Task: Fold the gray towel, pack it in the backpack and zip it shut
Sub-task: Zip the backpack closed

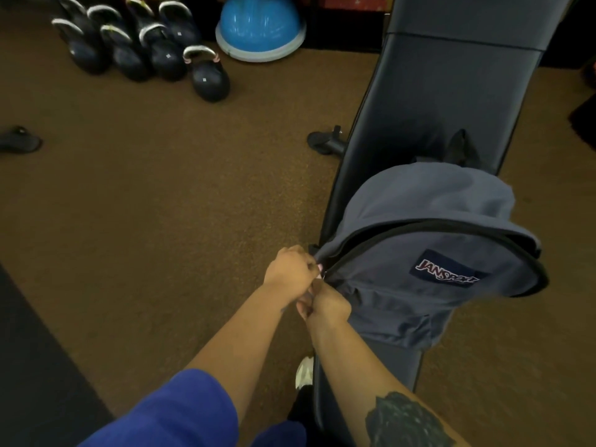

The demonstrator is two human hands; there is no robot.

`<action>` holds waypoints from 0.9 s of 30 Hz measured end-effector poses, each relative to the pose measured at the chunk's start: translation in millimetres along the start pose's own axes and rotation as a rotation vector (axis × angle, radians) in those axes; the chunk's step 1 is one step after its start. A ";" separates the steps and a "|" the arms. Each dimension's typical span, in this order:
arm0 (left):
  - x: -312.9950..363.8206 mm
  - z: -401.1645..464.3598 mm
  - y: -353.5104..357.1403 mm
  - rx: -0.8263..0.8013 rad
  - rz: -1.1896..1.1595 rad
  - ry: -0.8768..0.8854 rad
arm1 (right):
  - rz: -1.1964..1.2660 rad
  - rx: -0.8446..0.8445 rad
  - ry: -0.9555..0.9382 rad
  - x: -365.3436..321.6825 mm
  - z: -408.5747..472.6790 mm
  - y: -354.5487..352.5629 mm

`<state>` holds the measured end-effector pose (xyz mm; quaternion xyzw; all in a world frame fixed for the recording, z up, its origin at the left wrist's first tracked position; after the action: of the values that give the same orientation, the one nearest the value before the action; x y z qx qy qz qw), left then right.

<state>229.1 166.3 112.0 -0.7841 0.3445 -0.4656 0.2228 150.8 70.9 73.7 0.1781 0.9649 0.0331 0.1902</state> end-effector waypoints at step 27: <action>2.1 -31.0 -12.4 0.186 -0.004 -0.065 | 0.013 -0.186 -0.158 -57.9 -47.1 30.0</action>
<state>206.5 172.1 135.9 -0.7756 0.2908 -0.4702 0.3046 192.9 78.5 141.9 0.1680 0.9385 0.1095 0.2811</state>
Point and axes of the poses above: each hand's wrist, its own z-axis towards the middle knuckle, its own y-axis out of the palm, x = y × z, the point moved 10 cm from there along z, towards the middle knuckle, and after that the axes turned 9 degrees about -z, right-handed, at the moved point
